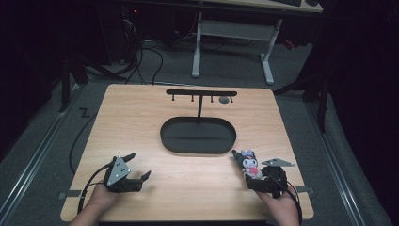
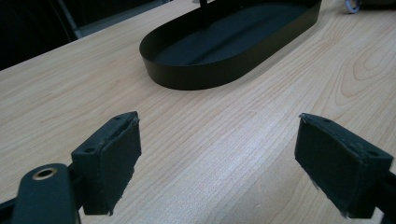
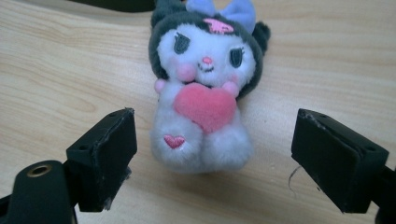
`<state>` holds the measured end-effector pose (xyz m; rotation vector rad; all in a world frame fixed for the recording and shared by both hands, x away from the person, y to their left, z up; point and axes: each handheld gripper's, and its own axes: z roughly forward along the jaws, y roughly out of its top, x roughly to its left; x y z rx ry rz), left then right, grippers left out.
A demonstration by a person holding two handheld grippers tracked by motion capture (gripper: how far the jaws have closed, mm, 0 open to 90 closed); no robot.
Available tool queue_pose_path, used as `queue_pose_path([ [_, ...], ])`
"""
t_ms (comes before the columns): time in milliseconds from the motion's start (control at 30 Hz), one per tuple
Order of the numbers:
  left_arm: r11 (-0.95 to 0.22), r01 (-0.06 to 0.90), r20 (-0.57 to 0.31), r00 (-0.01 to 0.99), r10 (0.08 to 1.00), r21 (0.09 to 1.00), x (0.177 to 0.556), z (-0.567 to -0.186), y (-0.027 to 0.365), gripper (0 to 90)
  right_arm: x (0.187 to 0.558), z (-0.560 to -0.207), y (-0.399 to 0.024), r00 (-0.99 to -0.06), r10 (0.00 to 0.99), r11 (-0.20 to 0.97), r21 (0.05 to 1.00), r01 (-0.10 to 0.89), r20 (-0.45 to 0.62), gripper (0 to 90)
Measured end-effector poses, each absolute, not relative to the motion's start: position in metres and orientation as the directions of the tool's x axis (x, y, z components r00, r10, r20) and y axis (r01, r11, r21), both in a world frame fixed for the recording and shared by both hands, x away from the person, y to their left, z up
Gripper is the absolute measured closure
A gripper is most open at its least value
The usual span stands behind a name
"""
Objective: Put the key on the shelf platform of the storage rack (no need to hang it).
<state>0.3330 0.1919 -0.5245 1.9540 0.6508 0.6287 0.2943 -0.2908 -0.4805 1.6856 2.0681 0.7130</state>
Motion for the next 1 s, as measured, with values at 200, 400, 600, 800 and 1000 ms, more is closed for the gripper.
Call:
queue_pose_path([
  [200,-0.413,0.177,0.164,0.728,0.666,0.893,0.333,-0.525,0.191,15.4,0.299,-0.471,-0.297,-0.216,0.976,0.158,0.545,0.824,0.043,15.2],
  [400,-0.417,0.181,0.164,0.729,0.665,0.891,0.333,-0.525,0.191,15.4,0.304,-0.464,-0.296,-0.234,0.972,0.189,0.501,0.844,0.028,15.2],
  [600,-0.415,0.182,0.162,0.729,0.666,0.891,0.333,-0.524,0.191,15.4,0.310,-0.456,-0.288,-0.255,0.967,0.221,0.448,0.866,0.017,16.1],
  [800,-0.415,0.183,0.161,0.728,0.667,0.891,0.333,-0.525,0.191,15.4,0.318,-0.452,-0.280,-0.298,0.954,0.269,0.376,0.887,0.019,16.4],
  [1000,-0.417,0.179,0.164,0.729,0.665,0.891,0.333,-0.525,0.191,15.4,0.326,-0.450,-0.273,-0.319,0.947,0.297,0.319,0.900,0.018,16.3],
])
